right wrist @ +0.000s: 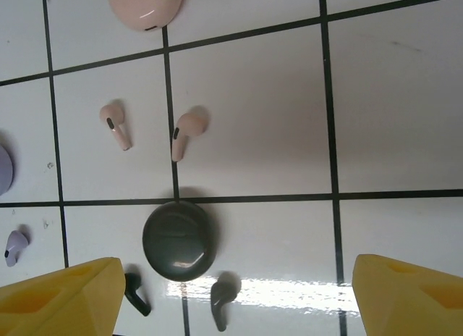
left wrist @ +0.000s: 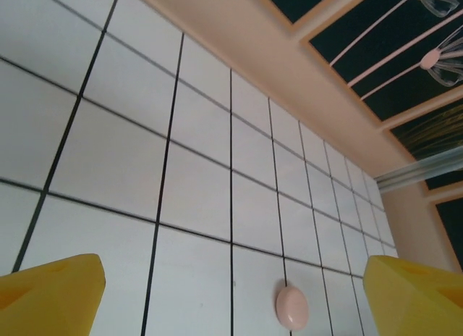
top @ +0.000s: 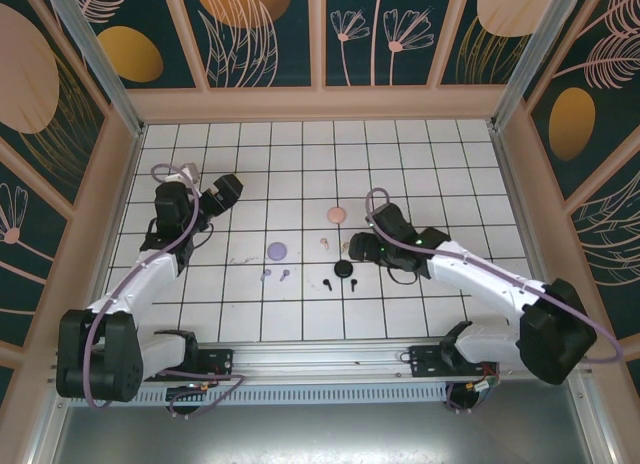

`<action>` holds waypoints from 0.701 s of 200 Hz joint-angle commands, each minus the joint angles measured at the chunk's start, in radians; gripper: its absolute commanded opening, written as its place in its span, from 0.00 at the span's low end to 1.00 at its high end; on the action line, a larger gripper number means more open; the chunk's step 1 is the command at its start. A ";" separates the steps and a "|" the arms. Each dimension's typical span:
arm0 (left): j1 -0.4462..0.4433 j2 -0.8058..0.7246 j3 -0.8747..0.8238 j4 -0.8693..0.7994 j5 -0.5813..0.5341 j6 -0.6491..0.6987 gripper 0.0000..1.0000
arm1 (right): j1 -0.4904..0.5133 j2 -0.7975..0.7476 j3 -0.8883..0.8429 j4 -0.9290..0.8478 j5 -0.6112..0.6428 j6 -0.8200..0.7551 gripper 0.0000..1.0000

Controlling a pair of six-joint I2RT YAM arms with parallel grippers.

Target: Insert the wireless bluetooth earbuds into the charging case

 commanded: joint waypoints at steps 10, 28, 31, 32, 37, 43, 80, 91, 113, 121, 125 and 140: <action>-0.054 0.018 0.030 -0.124 -0.136 -0.003 0.92 | 0.064 0.088 0.105 -0.105 0.084 0.067 0.84; -0.078 0.049 0.042 -0.161 -0.173 0.000 0.92 | 0.082 0.142 0.134 -0.108 0.076 0.064 0.84; -0.081 0.054 0.043 -0.162 -0.175 0.002 0.92 | 0.085 0.151 0.139 -0.106 0.075 0.063 0.84; -0.082 0.056 0.044 -0.162 -0.176 0.002 0.92 | 0.086 0.154 0.141 -0.106 0.075 0.063 0.84; -0.088 0.060 0.045 -0.163 -0.179 0.004 0.93 | 0.092 0.167 0.146 -0.105 0.073 0.060 0.84; -0.094 0.066 0.048 -0.165 -0.181 0.005 0.93 | 0.098 0.185 0.153 -0.102 0.071 0.058 0.83; -0.105 0.079 0.077 -0.189 -0.208 0.040 0.95 | 0.126 0.271 0.176 -0.093 0.070 0.069 0.81; -0.104 0.084 0.086 -0.196 -0.211 0.048 0.95 | 0.132 0.294 0.182 -0.087 0.066 0.072 0.79; -0.105 0.096 0.098 -0.202 -0.212 0.063 0.95 | 0.143 0.332 0.197 -0.073 0.061 0.079 0.76; -0.105 0.101 0.103 -0.205 -0.212 0.068 0.95 | 0.145 0.345 0.203 -0.067 0.061 0.080 0.75; -0.105 0.104 0.105 -0.205 -0.213 0.070 0.95 | 0.147 0.351 0.205 -0.066 0.060 0.081 0.75; -0.105 0.110 0.109 -0.205 -0.207 0.075 0.95 | 0.151 0.375 0.217 -0.060 0.060 0.083 0.73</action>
